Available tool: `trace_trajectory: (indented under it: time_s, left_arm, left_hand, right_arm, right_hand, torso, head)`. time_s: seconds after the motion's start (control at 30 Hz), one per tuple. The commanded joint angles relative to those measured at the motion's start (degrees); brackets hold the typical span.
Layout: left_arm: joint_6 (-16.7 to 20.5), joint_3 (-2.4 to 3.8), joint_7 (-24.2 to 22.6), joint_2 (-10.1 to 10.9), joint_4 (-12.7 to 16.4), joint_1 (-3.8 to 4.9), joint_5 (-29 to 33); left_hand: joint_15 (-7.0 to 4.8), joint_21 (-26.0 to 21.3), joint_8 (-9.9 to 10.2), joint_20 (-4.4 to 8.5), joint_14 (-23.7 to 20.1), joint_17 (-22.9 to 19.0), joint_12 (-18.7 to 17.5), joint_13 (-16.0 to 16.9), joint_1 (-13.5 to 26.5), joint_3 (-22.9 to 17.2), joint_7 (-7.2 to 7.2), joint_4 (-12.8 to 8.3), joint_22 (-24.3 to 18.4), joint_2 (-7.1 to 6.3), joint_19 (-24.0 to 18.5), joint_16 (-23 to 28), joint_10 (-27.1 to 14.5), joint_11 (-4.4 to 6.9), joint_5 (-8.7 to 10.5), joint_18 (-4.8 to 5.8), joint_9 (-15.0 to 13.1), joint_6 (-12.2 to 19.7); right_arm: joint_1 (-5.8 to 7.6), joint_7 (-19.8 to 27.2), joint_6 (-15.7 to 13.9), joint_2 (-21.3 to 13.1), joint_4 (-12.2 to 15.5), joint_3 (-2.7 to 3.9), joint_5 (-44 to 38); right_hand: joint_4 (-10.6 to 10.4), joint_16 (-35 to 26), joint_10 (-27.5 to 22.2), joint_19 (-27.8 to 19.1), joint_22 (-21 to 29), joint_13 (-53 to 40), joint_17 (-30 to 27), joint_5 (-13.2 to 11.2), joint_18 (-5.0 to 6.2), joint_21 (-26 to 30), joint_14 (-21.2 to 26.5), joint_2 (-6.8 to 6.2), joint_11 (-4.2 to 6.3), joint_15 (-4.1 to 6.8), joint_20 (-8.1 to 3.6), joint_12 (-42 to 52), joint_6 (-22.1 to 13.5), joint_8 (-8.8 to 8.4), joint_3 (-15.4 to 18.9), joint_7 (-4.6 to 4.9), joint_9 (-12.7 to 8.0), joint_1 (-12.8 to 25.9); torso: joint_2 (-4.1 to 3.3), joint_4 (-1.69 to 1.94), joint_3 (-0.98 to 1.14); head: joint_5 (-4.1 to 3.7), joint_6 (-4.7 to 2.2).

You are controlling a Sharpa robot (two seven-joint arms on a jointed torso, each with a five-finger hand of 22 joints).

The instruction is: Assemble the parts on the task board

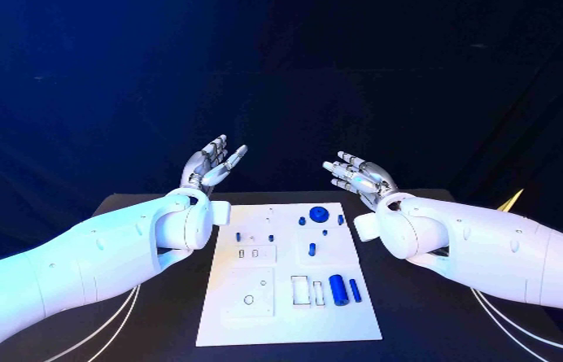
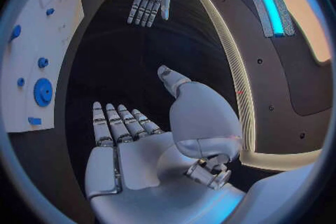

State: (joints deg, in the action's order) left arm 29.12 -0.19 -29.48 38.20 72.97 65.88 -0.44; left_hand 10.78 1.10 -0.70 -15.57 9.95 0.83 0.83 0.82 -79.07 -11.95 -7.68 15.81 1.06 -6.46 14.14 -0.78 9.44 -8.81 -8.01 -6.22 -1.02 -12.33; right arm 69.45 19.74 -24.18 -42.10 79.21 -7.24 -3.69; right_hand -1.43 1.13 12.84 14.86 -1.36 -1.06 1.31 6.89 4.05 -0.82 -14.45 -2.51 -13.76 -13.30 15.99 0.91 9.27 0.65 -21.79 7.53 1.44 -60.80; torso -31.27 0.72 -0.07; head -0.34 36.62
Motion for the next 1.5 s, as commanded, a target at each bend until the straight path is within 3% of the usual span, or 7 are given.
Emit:
trace_trajectory:
  time_s: [0.03, 0.27, 0.3, 0.5, 0.63, 0.93, 1.5]
  left_arm:
    - [-1.5, 0.0, -0.1, -0.6, -1.1, 0.43, -0.2]
    - [-1.6, 0.0, -0.1, -0.6, -1.2, 0.48, -0.2]
    - [-2.8, -0.01, -0.1, 3.2, 2.5, 0.53, -0.2]
    - [-2.8, -0.01, -0.7, 4.8, 4.4, 0.59, -0.2]
    - [-2.8, -0.01, -1.0, 5.6, 5.5, 0.68, -0.2]
    - [-3.2, 0.0, -0.9, 7.9, 8.7, 1.2, -0.7]
    - [-5.6, 0.02, 0.5, 13.4, 18.8, 2.61, -1.4]
  left_hand:
    - [0.43, 1.0, -1.1, -0.52, 0.3, 0.8, 0.5, 0.6, -3.1, -0.1, -4.31, 0.8, 1.1, -0.29, 1.6, -0.7, 0.3, -0.92, -1.86, -1.17, -0.9, -1.4]
    - [0.36, 1.1, -1.6, -0.73, 1.6, 1.0, 0.8, 0.8, -4.0, -0.3, -5.05, 0.7, 1.1, 0.37, 1.5, -1.0, 2.3, -1.77, -1.8, -2.31, -1.2, -3.3]
    - [0.37, 1.2, -2.0, -0.87, 3.1, 1.3, 1.0, 1.0, -4.4, -0.6, -5.31, 0.6, 1.2, 0.72, 1.8, -1.2, 4.0, -2.06, -1.74, -2.86, -1.5, -5.0]
    - [0.72, 3.2, -4.1, -1.07, 13.4, 2.8, 1.9, 1.7, -5.2, -1.8, -6.42, -0.3, 2.1, 1.36, 10.1, -3.2, 14.1, -3.46, -1.59, -3.21, -2.9, -13.6]
    - [1.49, 6.8, -6.1, -1.12, 24.6, 4.4, 2.7, 2.3, -5.6, -3.0, -7.05, -1.2, 3.5, 1.36, 23.9, -5.5, 24.9, -4.57, -1.56, -2.54, -4.2, -21.3]
    - [-0.66, 10.6, -9.0, -0.61, 40.4, 7.7, 3.6, 3.0, -5.8, -6.0, -6.53, -2.6, 3.9, 0.3, 33.9, -9.4, 42.1, -3.28, -1.57, -4.32, -6.1, -34.0]
    - [-2.27, 14.1, -10.0, 1.39, 44.8, 11.1, 3.3, 3.0, -5.5, -8.6, -5.99, -3.5, 4.9, -1.06, 39.6, -11.2, 46.5, -2.15, -1.49, -4.33, -6.4, -36.3]
  right_arm:
    - [1.06, -1.6, 3.4, 0.4, -1.4, -0.67, -0.9]
    - [2.13, -2.7, 5.9, 0.7, -2.7, -1.49, -1.4]
    - [2.51, -1.0, -1.2, -0.5, -4.7, -1.46, -23.1]
    - [3.28, -2.1, -2.3, -0.9, -4.8, -1.42, -31.9]
    - [3.77, -3.6, -2.1, -1.0, -4.9, -1.39, -37.6]
    - [5.01, -8.4, 1.0, -0.8, -5.5, -1.29, -54.7]
    - [5.97, -17.9, 4.6, 0.8, -5.7, -1.16, -80.5]
  right_hand:
    - [2.1, 1.7, 4.5, 4.0, -1.1, -1.0, 1.4, 1.1, 1.79, -1.9, -5.8, -0.29, -1.17, -0.56, 0.82, 1.3, 3.7, 1.53, -4.6, 9.4, 1.3, -5.1]
    - [6.7, 5.8, 25.9, 18.1, -1.9, -2.2, 4.0, 1.1, 4.29, -4.1, -26.8, -1.78, -0.24, 1.06, 0.62, 3.6, 21.0, 6.33, -5.9, 8.25, 4.7, -11.7]
    - [7.2, 6.8, 33.4, 21.7, -2.1, -2.6, 4.6, 1.1, 5.06, -4.3, -32.7, -2.15, 0.61, 1.83, 0.61, 4.2, 26.6, 7.91, -6.3, 7.66, 5.7, -12.5]
    - [7.8, 7.1, 41.4, 32.4, -2.4, -2.6, 4.8, 1.1, 6.39, -4.1, -38.8, -3.46, 2.11, 3.32, 0.39, 3.3, 37.2, 10.0, -8.0, 6.61, 7.0, -13.4]
    - [7.9, 7.1, 43.6, 34.8, -2.4, -2.6, 4.8, 1.1, 6.54, -3.7, -41.0, -4.43, 2.65, 3.9, 0.01, 2.9, 39.1, 10.08, -9.0, 6.17, 7.0, -13.5]
    - [7.3, 9.2, 49.3, 43.1, -3.0, -2.6, 5.8, 1.1, 6.61, -5.1, -49.2, -6.58, 4.56, 6.57, -2.72, 2.9, 43.6, 10.73, -10.8, 4.6, 7.3, -13.5]
    - [5.4, 38.0, 54.1, 62.2, -17.6, -4.1, 33.0, 1.1, 6.09, -27.8, -69.7, -10.63, 8.75, 13.43, -11.78, 2.8, 48.2, 9.56, -7.4, 1.33, 10.6, -13.8]
  torso:
    - [0.0, 0.02, 0.0]
    - [0.0, 0.02, 0.0]
    - [-0.8, 0.7, -0.54]
    - [-1.48, 1.13, -0.78]
    - [-1.91, 1.4, -0.83]
    - [-3.34, 2.18, -1.24]
    - [-6.75, 4.4, -2.38]
  head:
    - [0.0, 0.01]
    - [0.0, 0.01]
    - [-0.47, 1.76]
    - [-0.8, 2.02]
    - [-1.07, 2.25]
    - [-1.96, 2.12]
    - [-4.09, 1.57]
